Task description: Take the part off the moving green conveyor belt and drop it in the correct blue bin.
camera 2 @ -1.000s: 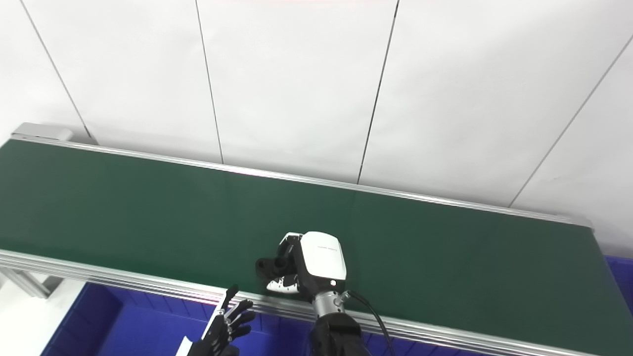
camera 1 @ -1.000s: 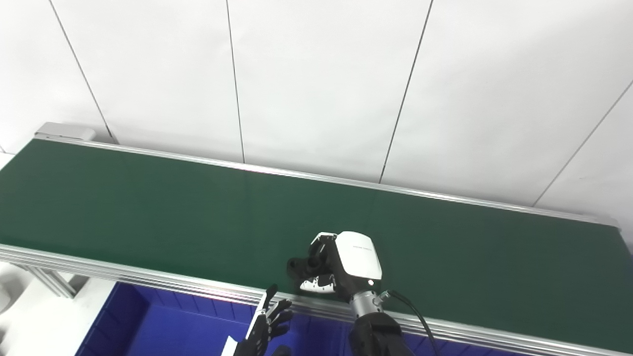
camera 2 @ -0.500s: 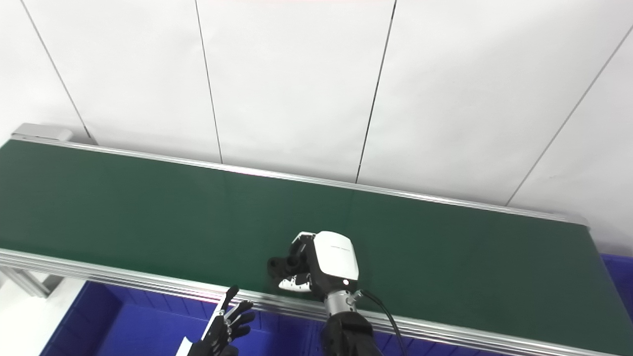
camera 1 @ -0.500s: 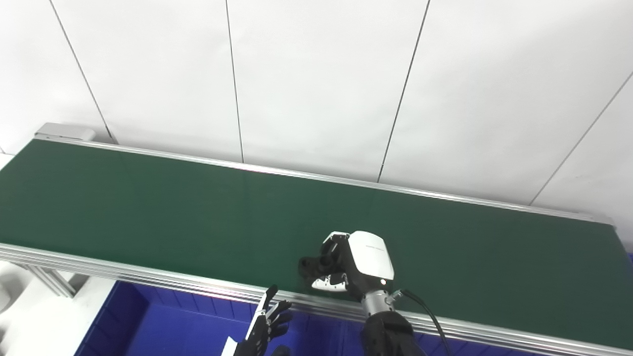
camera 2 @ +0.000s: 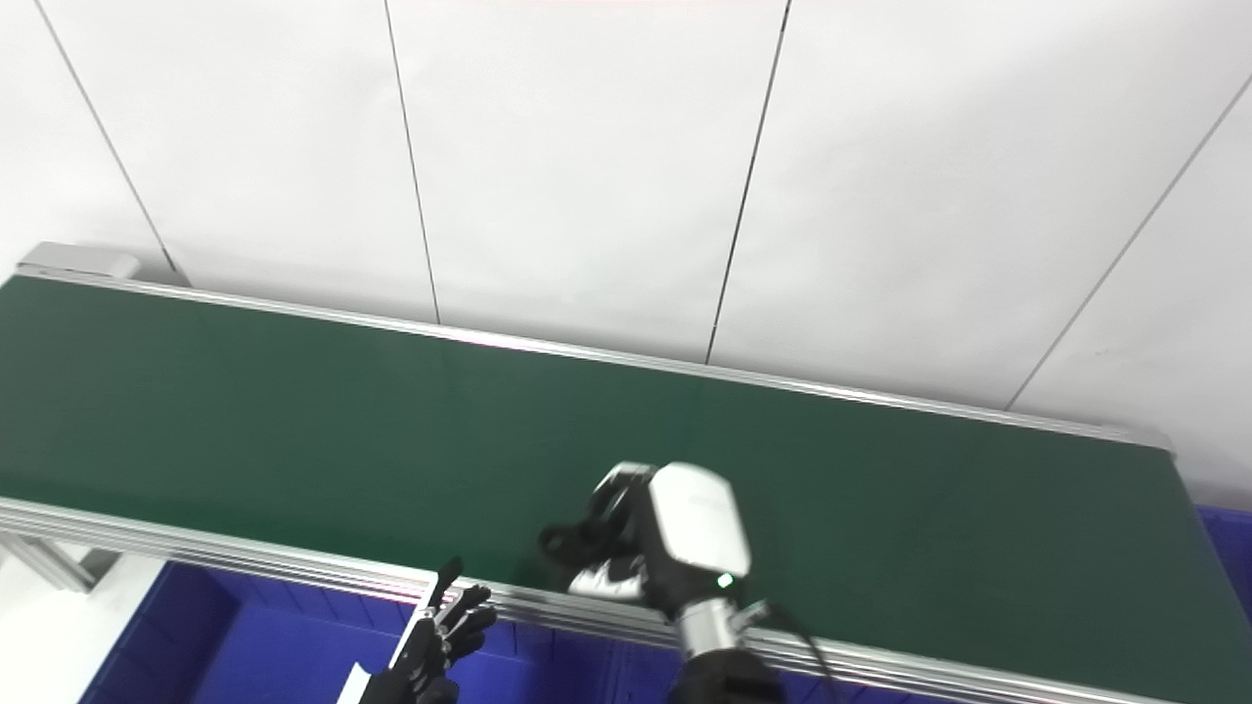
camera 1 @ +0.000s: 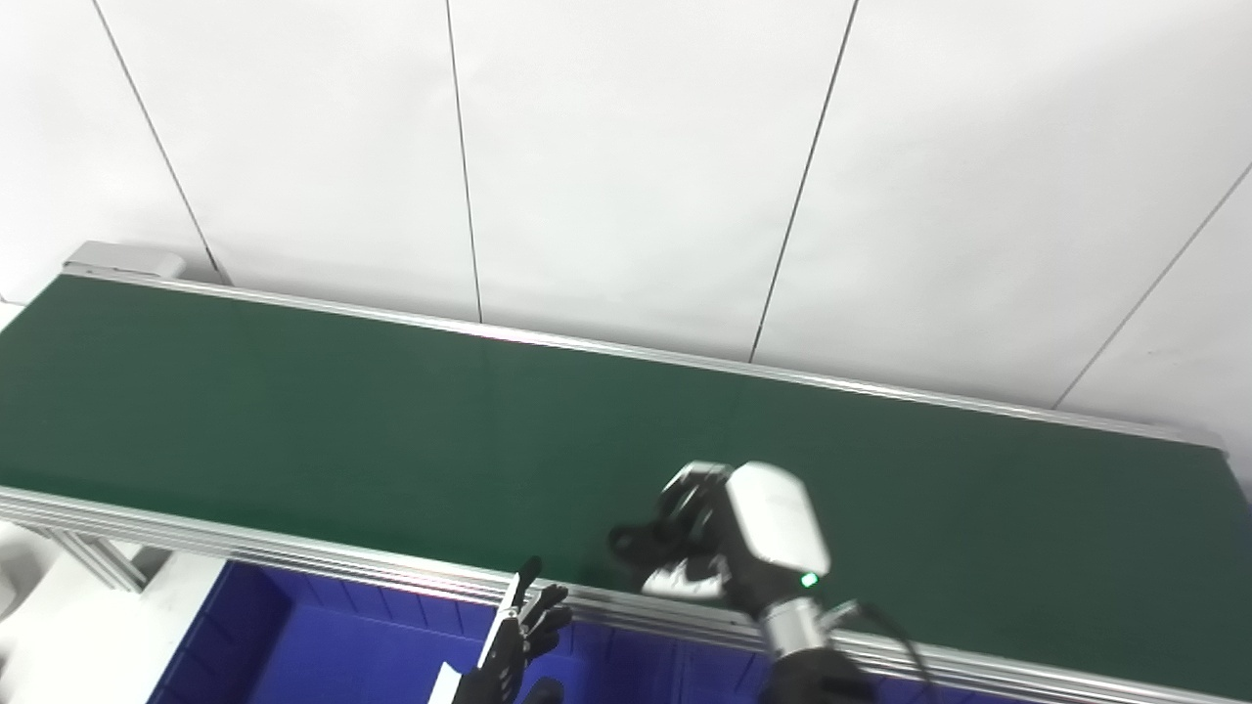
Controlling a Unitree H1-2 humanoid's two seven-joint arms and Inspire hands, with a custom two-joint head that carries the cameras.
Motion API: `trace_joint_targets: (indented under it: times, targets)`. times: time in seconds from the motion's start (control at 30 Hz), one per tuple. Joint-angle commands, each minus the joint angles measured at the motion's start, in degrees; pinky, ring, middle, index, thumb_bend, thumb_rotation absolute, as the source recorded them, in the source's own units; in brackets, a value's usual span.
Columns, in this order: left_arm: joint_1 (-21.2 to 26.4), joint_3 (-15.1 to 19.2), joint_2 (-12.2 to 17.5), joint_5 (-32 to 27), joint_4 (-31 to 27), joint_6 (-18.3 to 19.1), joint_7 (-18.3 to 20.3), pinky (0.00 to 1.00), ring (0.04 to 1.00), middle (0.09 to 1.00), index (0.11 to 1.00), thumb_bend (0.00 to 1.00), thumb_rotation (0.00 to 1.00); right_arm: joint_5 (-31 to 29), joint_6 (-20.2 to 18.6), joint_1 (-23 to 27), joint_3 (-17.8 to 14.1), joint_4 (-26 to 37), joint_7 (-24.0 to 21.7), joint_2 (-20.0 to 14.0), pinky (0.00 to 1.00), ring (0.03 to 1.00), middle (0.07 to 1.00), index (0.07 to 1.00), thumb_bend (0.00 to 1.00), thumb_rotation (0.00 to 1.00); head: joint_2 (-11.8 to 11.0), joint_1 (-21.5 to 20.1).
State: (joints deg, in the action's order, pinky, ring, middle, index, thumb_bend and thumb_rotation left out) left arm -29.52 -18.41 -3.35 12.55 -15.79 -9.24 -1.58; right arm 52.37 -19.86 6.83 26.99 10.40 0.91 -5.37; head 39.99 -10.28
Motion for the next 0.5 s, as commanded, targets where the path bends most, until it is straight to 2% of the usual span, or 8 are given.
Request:
trace_joint_targets:
  times: [0.0,0.1,0.17,0.27,0.3,0.33,0.37,0.47]
  targets:
    - [0.03,-0.95,-1.3,-1.14,-2.7,-0.07,0.43,0.86,0.873,0.915,1.0,0.61,0.96,2.41,-0.01,-1.22,-0.01,5.59,-1.72,-0.8,0.23,0.289,0.396,0.506,0.52,0.0,0.61,-1.06]
    - [-0.04,-0.58,-0.83,-2.03,-3.28,0.63,0.79,0.88,0.883,0.921,1.0,0.62,0.97,5.69,0.28,-5.41,0.05,10.91,-3.88,-2.84,0.24,0.319,0.399,0.515,0.52,0.0,1.36,-2.36]
    - [-0.02,-0.34,-0.58,-2.53,-3.8,1.09,0.91,0.89,0.886,0.924,1.0,0.63,0.97,7.38,0.39,-7.62,-0.06,13.13,-5.48,-3.36,0.23,0.311,0.399,0.518,0.52,0.0,1.92,-3.33]
    - [0.09,-0.07,-0.01,-3.69,-4.5,1.4,1.31,0.91,0.894,0.927,1.0,0.62,0.98,13.28,0.62,-13.57,0.39,17.37,-8.97,-5.26,0.21,0.286,0.393,0.514,0.52,0.0,3.17,-5.16]
    - [0.11,0.0,0.08,-3.93,-4.65,1.53,1.44,0.92,0.897,0.928,1.0,0.62,0.98,14.57,1.14,-14.92,0.34,18.14,-9.63,-5.68,0.2,0.276,0.432,0.498,0.53,0.0,3.17,-5.16]
    - [0.14,0.17,0.31,-4.3,-4.98,1.93,1.74,0.92,0.898,0.929,1.0,0.62,0.98,14.62,1.69,-16.88,0.05,19.02,-10.13,-6.21,0.2,0.271,0.451,0.491,0.53,0.0,3.74,-6.34]
    - [0.15,0.29,0.47,-4.56,-5.2,2.22,1.98,0.94,0.907,0.934,1.0,0.62,0.98,14.51,2.08,-18.19,-0.26,19.6,-10.51,-6.46,0.21,0.285,0.42,0.504,0.52,0.0,3.74,-6.34]
    - [0.4,1.05,1.38,-5.7,-6.38,3.69,2.92,0.96,0.92,0.944,1.0,0.62,1.0,14.57,1.85,-23.06,-1.5,22.32,-12.12,-6.77,0.24,0.317,0.402,0.516,0.52,0.0,4.77,-9.12]
